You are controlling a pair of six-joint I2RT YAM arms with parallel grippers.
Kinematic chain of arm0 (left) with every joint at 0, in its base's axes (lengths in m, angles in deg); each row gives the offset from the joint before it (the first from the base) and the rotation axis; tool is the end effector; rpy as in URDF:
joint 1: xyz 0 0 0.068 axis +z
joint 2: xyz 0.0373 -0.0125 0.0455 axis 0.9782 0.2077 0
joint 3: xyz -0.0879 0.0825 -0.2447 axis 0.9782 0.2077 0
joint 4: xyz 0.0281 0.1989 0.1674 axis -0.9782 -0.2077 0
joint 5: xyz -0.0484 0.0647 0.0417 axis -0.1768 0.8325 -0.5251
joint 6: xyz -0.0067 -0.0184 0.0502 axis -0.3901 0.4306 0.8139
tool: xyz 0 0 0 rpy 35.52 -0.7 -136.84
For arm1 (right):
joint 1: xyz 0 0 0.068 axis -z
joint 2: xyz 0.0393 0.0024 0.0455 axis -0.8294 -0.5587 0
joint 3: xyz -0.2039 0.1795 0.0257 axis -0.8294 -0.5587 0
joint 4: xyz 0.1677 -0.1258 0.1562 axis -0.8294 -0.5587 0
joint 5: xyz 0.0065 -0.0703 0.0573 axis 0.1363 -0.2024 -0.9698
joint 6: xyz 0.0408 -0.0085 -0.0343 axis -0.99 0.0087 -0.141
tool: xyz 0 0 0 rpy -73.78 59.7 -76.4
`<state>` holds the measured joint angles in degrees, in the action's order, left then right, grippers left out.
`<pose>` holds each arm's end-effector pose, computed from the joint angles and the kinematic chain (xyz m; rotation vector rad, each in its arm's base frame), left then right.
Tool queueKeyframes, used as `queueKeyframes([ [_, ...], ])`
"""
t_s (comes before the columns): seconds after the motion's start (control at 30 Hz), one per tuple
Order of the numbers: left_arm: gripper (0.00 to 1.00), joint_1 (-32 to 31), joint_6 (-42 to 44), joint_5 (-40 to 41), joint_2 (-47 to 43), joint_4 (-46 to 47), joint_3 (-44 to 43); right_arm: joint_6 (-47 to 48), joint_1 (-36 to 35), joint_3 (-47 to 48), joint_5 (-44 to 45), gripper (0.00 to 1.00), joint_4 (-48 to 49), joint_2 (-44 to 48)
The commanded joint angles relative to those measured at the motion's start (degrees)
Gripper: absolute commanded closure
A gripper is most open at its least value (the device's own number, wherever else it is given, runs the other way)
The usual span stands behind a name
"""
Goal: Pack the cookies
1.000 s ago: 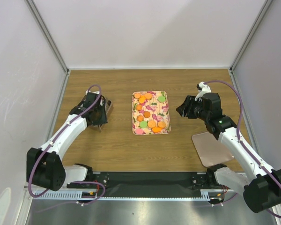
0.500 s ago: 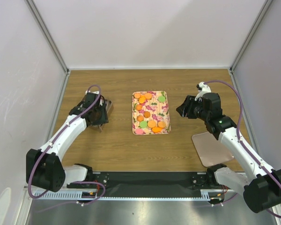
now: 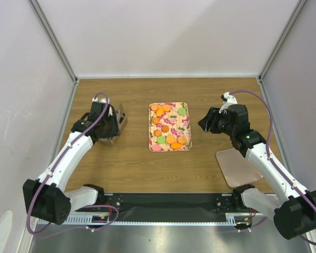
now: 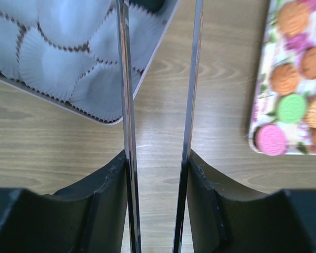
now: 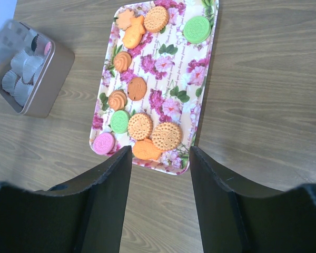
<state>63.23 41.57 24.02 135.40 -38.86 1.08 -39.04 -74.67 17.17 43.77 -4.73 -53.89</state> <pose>0.2288 -0.0559 0.2778 -0.2052 2.4924 -0.1123 0.2203 0.0815 0.2976 -0.0725 2.0964 0.6244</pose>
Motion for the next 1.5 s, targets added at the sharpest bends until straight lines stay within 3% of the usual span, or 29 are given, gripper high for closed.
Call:
queueKeyframes([
  [0.0, 0.53, -2.3, 0.9, 0.4, -3.6, -1.0, -6.2, 0.2, -0.3, 0.7, 0.4, 0.47, 1.9, -0.1],
  [0.23, 0.52, -18.7, -3.3, 6.6, 1.3, -2.7, -12.2, 0.3, -0.3, 0.6, 0.9, 0.47, 1.8, -0.2],
  [0.43, 0.52, -27.7, -4.8, 9.1, 9.4, -1.1, -13.8, 0.3, -0.3, 0.7, 1.0, 0.46, 1.8, 0.2],
  [0.8, 0.5, -28.0, -3.3, 10.6, 23.4, 0.5, -18.3, 0.5, -0.3, 0.7, 1.0, 0.46, 1.5, 0.6],
  [1.47, 0.5, -25.8, -2.1, 7.1, 26.5, 3.8, -16.0, 0.5, -0.3, 0.7, 1.6, 0.47, 1.3, 1.1],
])
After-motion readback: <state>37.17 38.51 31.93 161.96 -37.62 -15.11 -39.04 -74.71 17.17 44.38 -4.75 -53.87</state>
